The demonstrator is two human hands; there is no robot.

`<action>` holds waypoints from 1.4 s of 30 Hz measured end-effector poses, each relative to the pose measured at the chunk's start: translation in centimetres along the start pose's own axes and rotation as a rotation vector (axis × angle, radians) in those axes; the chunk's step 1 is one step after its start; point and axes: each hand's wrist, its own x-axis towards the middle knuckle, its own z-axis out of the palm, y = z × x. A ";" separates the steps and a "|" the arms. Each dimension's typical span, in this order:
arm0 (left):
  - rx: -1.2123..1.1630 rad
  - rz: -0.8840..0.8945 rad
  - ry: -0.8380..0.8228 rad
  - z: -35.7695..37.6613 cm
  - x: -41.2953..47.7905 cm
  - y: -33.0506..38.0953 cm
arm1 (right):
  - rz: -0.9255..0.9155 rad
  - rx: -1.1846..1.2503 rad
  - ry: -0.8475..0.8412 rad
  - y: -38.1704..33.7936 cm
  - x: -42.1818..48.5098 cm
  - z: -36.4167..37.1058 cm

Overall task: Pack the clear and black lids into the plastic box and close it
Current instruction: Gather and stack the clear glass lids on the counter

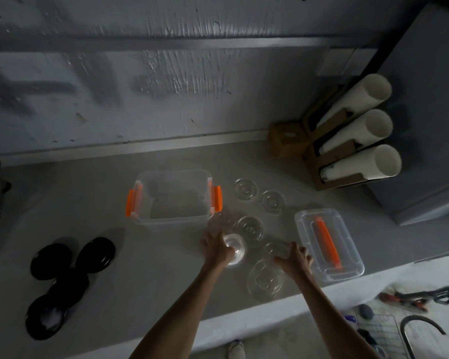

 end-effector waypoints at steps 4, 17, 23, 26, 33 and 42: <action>0.036 -0.091 -0.002 0.3 -0.1 0.9 | -0.013 0.263 0.070 0.2 0.6 -0.7; -0.354 -0.151 -0.002 -1.1 -2.4 -2.1 | -0.084 0.357 0.051 2.0 -2.3 3.2; -0.565 0.060 -0.179 1.5 -6.2 -2.8 | -0.057 0.340 0.065 1.2 -2.7 3.6; -0.476 0.125 -0.324 3.4 -6.4 -1.6 | -0.077 0.342 0.059 1.3 -2.9 3.5; -0.236 -0.100 -0.175 7.5 -7.2 1.6 | 0.005 0.558 -0.054 2.4 -2.8 2.2; -0.202 -0.190 -0.055 8.7 -7.0 2.3 | -0.151 0.829 -0.252 1.6 -4.9 2.2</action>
